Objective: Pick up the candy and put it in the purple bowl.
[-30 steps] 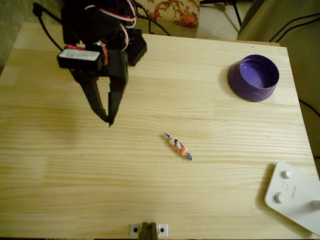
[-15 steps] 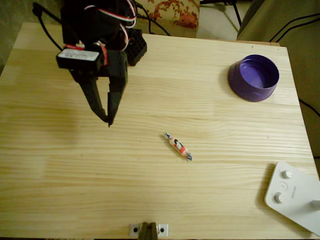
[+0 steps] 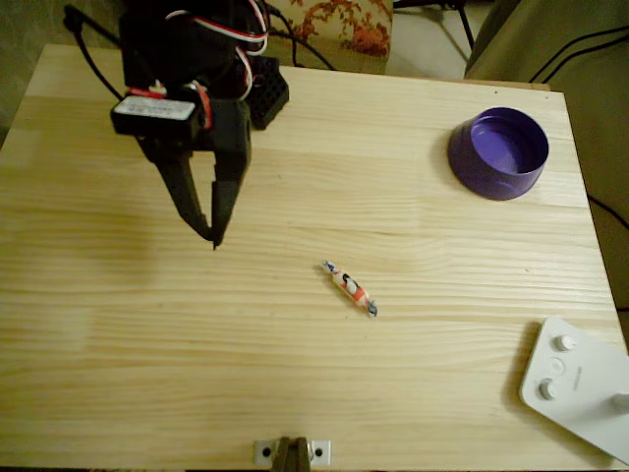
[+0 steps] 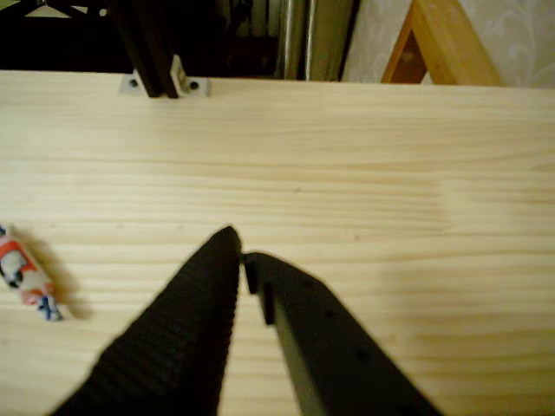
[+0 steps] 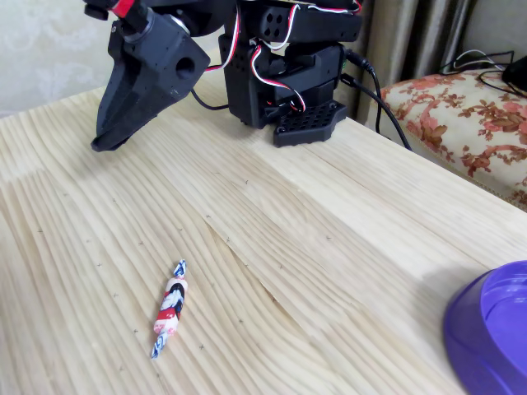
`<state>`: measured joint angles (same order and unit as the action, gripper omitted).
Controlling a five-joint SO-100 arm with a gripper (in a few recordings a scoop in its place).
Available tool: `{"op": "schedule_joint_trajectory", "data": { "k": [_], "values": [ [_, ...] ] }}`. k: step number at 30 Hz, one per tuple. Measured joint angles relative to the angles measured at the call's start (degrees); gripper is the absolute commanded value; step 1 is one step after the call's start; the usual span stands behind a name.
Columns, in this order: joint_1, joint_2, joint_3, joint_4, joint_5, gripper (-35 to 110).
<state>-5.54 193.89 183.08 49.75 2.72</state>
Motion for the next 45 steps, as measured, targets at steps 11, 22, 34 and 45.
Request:
{"op": "schedule_joint_trajectory", "data": {
  "k": [11,22,34,45],
  "values": [
    [-0.1,0.0,0.0,0.0,0.0,0],
    [-0.4,0.0,0.0,0.0,0.0,0],
    [0.0,0.0,0.0,0.0,0.0,0],
    [-1.7,-3.7,-5.1,0.0,-3.0,0]
  ]
}}
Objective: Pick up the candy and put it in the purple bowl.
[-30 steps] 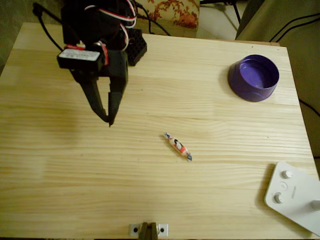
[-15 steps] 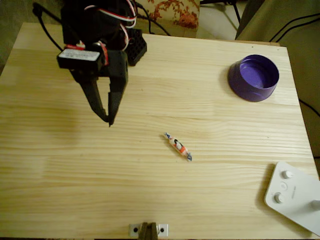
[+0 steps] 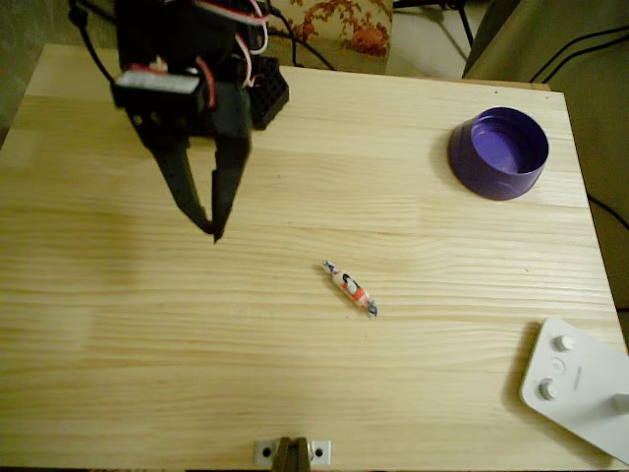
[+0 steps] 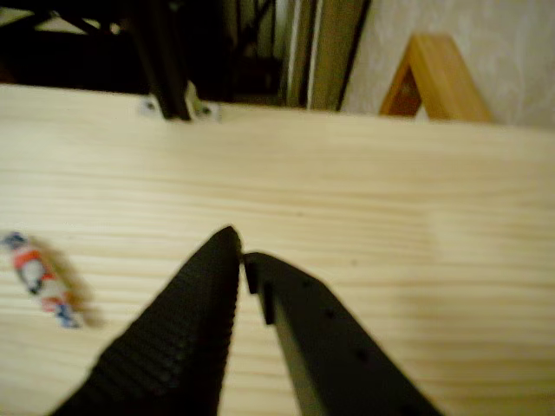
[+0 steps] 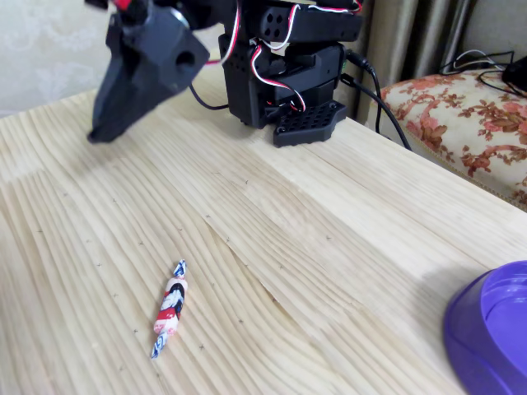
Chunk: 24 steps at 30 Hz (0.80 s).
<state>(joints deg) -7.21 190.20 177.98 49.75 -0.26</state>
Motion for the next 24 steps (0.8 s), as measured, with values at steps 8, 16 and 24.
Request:
{"op": "schedule_joint_trajectory", "data": {
  "k": [8,16,24],
  "values": [
    [-5.0,-19.7,-12.7,0.0,-3.3,0],
    [-11.1,-48.0,-35.9,1.7,-14.9,0],
    [-17.2,-69.0,-51.3,8.9,-24.7,0]
  ]
}}
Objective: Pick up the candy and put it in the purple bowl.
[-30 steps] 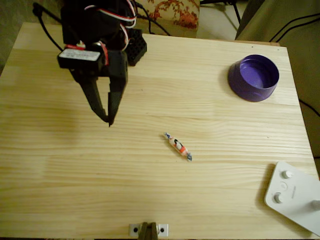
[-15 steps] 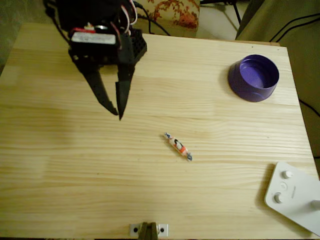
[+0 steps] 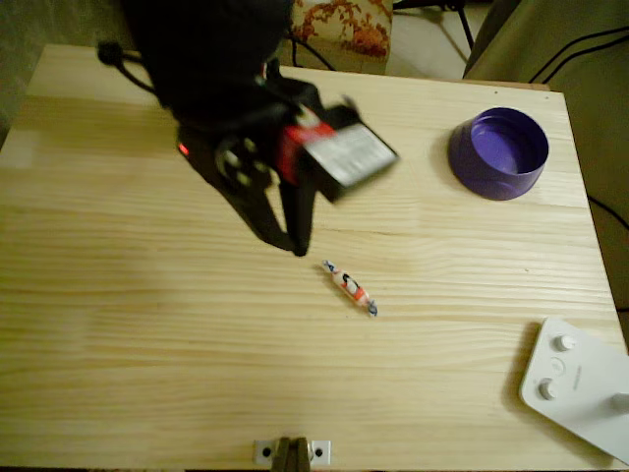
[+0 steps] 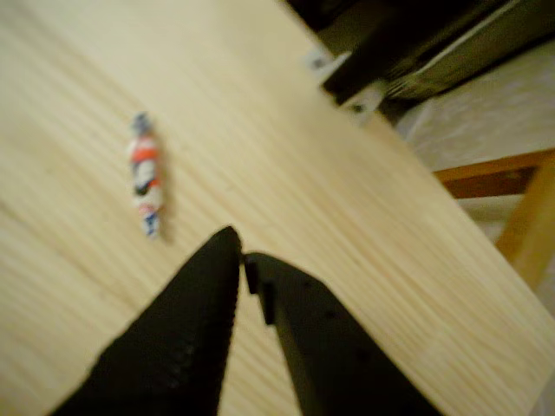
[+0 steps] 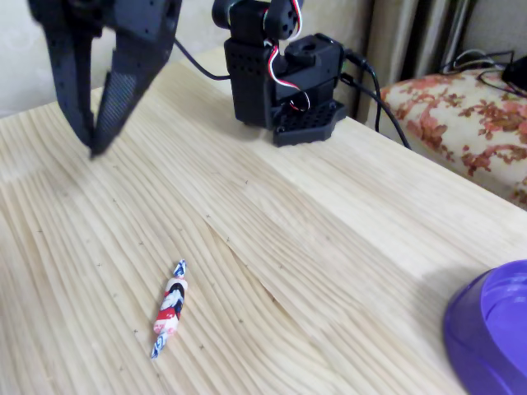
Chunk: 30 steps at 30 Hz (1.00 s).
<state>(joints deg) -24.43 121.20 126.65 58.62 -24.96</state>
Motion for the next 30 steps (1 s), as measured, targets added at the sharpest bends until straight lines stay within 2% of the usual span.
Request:
{"op": "schedule_joint_trajectory", "data": {
  "k": [8,18,30],
  "values": [
    [-7.5,-17.9,-12.5,6.3,0.8,0],
    [-11.3,-35.2,-27.9,10.1,7.4,0],
    [-12.3,-41.2,-29.4,9.0,18.6,0]
  ]
}}
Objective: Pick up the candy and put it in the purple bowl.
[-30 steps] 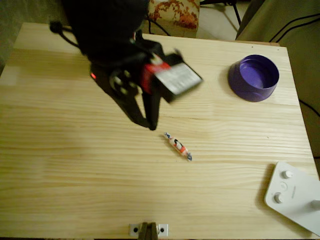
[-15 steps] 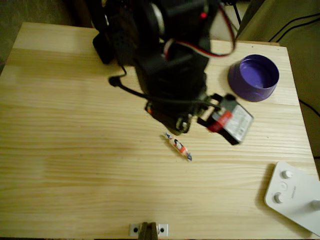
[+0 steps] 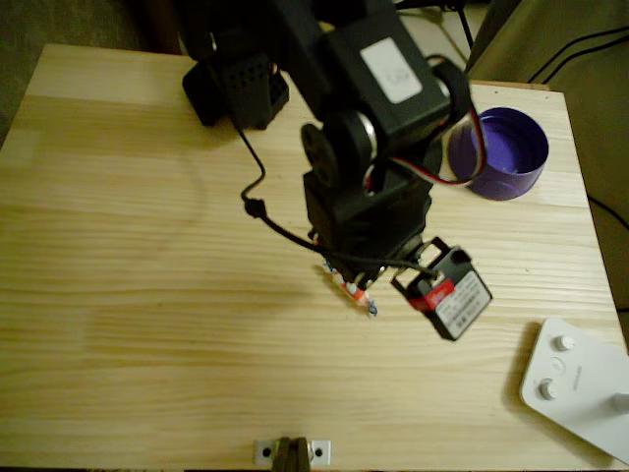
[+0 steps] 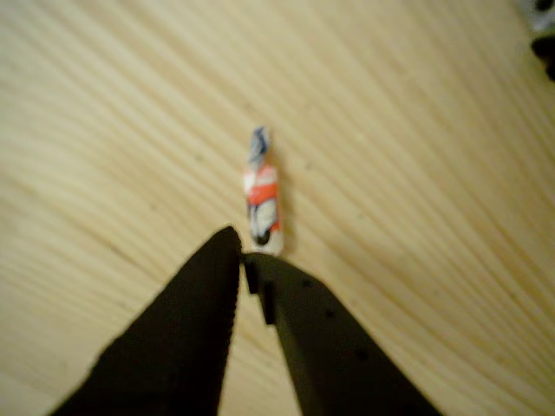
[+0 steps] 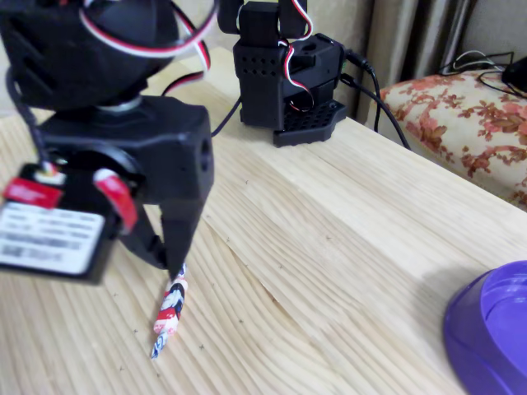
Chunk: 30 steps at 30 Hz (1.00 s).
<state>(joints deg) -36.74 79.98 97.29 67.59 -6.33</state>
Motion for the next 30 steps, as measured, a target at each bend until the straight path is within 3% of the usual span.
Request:
{"op": "schedule_joint_trajectory", "data": {
  "k": [8,14,22,30],
  "values": [
    [-2.1,0.0,2.2,-2.8,2.1,3],
    [-3.2,0.1,8.3,-3.9,2.7,29],
    [-3.2,1.7,9.5,-0.7,3.1,53],
    [-3.0,4.0,9.5,1.1,3.7,52]
  ]
}}
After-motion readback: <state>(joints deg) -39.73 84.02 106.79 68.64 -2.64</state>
